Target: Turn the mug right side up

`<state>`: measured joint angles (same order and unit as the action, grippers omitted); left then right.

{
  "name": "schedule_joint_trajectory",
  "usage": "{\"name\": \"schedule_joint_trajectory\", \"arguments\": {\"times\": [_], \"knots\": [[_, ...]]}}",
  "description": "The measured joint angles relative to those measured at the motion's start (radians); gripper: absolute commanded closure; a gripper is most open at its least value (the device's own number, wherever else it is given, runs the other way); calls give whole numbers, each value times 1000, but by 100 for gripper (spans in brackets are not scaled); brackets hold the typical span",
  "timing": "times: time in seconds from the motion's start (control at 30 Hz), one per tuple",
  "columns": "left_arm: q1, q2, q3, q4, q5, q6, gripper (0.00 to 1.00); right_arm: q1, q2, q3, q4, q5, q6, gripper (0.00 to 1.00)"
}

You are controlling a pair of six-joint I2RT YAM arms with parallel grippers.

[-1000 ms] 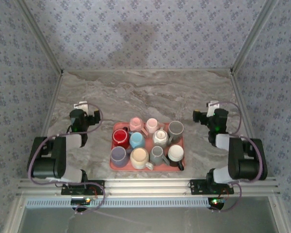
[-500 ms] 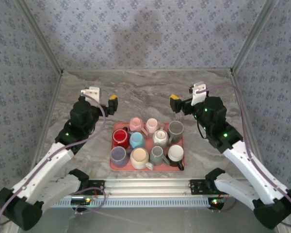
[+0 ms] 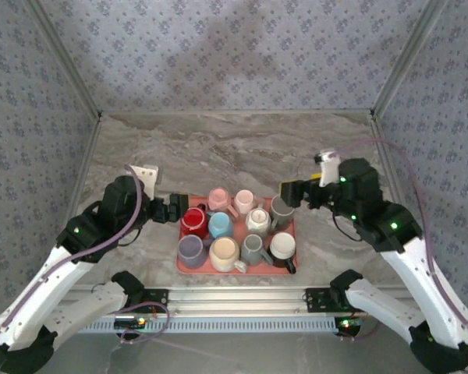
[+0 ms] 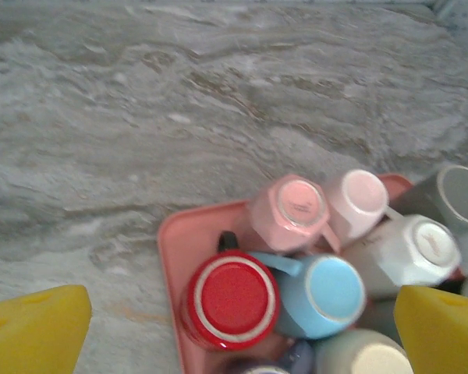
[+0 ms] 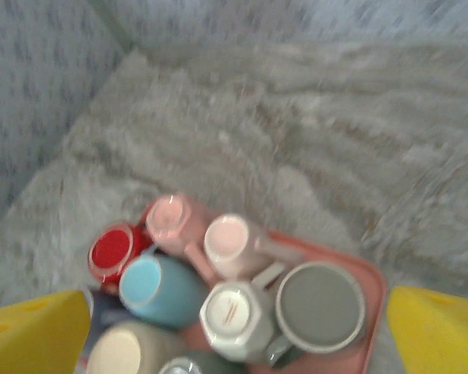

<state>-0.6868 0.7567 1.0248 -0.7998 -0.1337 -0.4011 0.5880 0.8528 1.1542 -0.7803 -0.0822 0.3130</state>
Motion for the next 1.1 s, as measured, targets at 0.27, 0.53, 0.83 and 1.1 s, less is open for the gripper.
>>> {"name": "schedule_joint_trajectory", "arguments": {"times": [0.27, 0.53, 0.83, 1.1], "knots": [[-19, 47, -4, -44, 148, 44, 0, 308, 188, 4, -302, 146, -12, 0], [-47, 15, -102, -35, 158, 125, 0, 338, 240, -70, -403, 153, 17, 0], [-92, -8, -114, 14, 103, 158, 0, 307, 316, -155, -372, 109, 24, 0], [-114, -13, -144, 27, 66, 159, 0, 270, 348, -172, -343, 74, 24, 0]]}}
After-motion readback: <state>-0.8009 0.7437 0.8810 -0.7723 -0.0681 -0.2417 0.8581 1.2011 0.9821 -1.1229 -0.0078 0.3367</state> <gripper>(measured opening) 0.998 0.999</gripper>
